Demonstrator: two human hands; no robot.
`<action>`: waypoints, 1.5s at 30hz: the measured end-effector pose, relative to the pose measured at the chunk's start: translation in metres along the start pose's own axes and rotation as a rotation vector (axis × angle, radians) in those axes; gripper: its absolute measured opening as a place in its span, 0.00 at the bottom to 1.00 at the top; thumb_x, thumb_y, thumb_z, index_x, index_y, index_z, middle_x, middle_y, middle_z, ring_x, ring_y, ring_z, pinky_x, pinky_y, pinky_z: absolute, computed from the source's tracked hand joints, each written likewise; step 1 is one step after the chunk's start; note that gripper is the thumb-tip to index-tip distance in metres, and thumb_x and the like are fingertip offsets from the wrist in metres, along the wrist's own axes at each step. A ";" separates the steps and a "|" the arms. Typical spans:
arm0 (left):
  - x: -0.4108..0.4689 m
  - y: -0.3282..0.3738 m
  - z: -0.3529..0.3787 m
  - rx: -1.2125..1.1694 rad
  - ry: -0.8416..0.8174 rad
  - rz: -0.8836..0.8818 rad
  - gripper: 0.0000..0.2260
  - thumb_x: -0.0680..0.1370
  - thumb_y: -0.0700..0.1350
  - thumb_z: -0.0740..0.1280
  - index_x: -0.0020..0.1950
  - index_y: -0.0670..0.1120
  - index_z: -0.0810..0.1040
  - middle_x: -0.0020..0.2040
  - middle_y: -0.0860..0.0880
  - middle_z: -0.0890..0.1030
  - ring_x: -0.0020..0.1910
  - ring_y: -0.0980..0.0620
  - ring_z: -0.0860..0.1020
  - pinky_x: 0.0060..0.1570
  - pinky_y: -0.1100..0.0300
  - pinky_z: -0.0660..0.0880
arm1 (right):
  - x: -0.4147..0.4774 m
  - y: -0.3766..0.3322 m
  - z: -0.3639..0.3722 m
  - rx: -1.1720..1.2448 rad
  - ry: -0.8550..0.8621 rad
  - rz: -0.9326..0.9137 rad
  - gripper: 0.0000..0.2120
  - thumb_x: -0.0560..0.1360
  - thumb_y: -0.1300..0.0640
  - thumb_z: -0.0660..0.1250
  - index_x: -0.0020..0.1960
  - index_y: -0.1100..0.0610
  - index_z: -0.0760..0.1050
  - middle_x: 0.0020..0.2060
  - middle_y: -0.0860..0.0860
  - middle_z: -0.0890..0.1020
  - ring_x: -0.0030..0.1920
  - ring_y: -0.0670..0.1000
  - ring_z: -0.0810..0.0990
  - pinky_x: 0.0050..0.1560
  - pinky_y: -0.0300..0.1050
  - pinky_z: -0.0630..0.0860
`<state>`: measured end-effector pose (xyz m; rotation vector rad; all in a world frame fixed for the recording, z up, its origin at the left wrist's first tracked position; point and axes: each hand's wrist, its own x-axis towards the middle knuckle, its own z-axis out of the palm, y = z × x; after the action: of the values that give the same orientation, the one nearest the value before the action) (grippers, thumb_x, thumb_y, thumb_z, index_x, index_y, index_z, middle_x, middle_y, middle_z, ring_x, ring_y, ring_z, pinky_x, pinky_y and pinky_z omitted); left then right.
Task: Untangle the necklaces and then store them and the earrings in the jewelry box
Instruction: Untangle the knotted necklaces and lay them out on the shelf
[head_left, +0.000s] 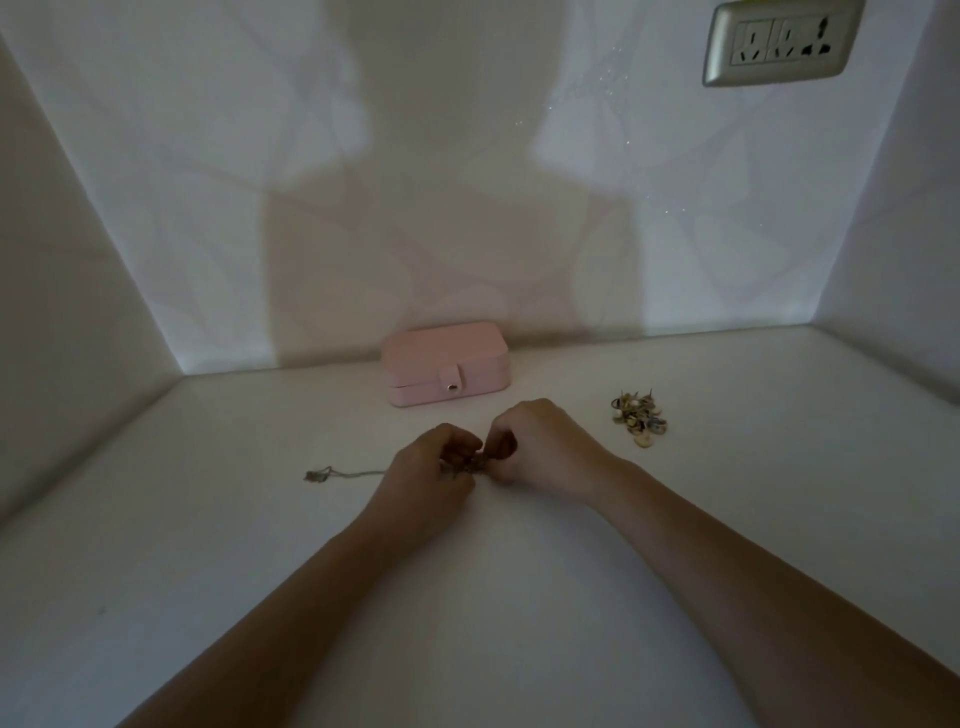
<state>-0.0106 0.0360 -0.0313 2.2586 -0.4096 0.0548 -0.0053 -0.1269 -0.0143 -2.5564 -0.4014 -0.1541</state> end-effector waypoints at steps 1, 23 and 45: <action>0.000 -0.001 0.001 0.004 0.003 0.000 0.15 0.71 0.33 0.66 0.52 0.50 0.77 0.47 0.53 0.79 0.42 0.61 0.75 0.39 0.76 0.68 | 0.000 0.000 0.000 -0.043 -0.007 0.003 0.06 0.69 0.58 0.72 0.46 0.55 0.82 0.41 0.49 0.81 0.43 0.49 0.79 0.40 0.38 0.72; 0.007 -0.011 -0.005 0.030 0.086 0.065 0.10 0.78 0.48 0.67 0.36 0.52 0.75 0.33 0.56 0.78 0.32 0.63 0.73 0.34 0.72 0.67 | -0.001 0.028 -0.026 0.054 0.136 0.156 0.04 0.74 0.61 0.69 0.48 0.56 0.81 0.41 0.45 0.80 0.41 0.42 0.77 0.38 0.27 0.68; 0.010 -0.005 -0.010 -0.894 0.047 -0.156 0.16 0.82 0.47 0.59 0.36 0.42 0.75 0.33 0.48 0.79 0.34 0.53 0.75 0.39 0.62 0.72 | 0.001 -0.005 -0.004 1.291 -0.221 0.156 0.08 0.77 0.70 0.59 0.43 0.63 0.74 0.31 0.55 0.80 0.33 0.52 0.80 0.48 0.49 0.76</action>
<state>0.0015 0.0437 -0.0268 1.3940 -0.1715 -0.1332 -0.0059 -0.1247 -0.0085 -1.3088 -0.2409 0.3494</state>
